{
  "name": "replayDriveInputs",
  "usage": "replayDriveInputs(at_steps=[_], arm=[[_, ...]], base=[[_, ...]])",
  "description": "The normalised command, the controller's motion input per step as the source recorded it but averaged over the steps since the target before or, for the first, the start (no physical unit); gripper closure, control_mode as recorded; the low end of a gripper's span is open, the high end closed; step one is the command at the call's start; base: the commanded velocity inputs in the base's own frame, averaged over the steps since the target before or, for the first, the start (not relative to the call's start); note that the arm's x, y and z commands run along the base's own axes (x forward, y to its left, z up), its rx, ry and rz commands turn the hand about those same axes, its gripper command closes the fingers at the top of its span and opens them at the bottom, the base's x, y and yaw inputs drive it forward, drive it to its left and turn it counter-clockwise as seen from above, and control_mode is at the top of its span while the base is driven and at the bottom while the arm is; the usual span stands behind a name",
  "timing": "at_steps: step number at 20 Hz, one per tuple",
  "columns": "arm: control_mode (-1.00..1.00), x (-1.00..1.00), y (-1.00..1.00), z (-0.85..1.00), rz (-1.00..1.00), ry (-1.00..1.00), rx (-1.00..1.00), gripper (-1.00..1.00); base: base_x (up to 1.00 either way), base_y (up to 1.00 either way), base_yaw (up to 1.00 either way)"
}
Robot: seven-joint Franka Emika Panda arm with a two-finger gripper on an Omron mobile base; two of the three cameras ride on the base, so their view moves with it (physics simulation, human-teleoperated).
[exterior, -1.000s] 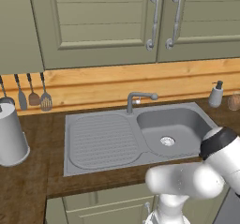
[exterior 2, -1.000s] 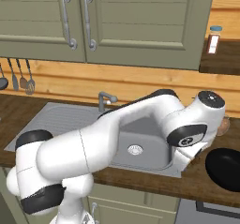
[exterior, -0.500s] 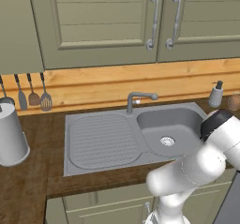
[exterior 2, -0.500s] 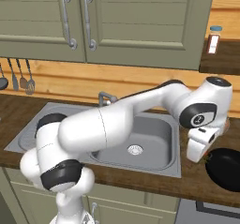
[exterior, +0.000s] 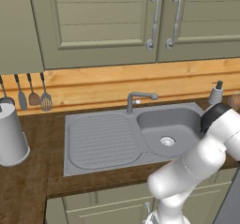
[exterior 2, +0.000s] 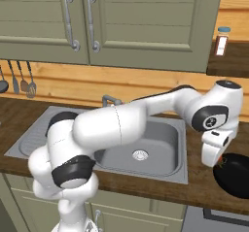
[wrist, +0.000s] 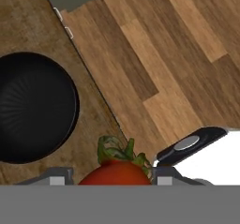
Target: Pick the tomato from the sink and place it in the bowl. Then pick the bowl and place it in the microwave. Then close the microwave door and press the start button.
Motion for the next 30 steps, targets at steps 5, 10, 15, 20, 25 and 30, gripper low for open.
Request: replayDriveInputs(at_steps=[5, 10, 15, 20, 25, 30], arm=[[-1.0, 0.13, -0.2, -0.15, 0.0, 0.0, -0.06, 1.0], [-1.0, 0.09, -0.3, -0.27, 0.07, 0.0, -0.07, 1.0], [-1.0, 0.07, -0.27, -0.26, 0.11, 0.0, -0.01, 1.0], [-1.0, 0.26, -0.25, -0.32, 0.07, 0.0, 0.0, 1.0], [-1.0, 0.38, -0.23, -0.36, 0.05, 0.0, 0.0, 1.0], [-1.0, 0.16, -0.21, -0.27, 0.05, 0.0, 0.0, 1.0]], base=[[0.0, 0.0, 0.0], [0.0, 0.0, 0.0], [0.0, 0.0, 0.0], [0.0, 0.0, 0.0], [0.0, 0.0, 0.0], [0.0, 0.0, 0.0]])
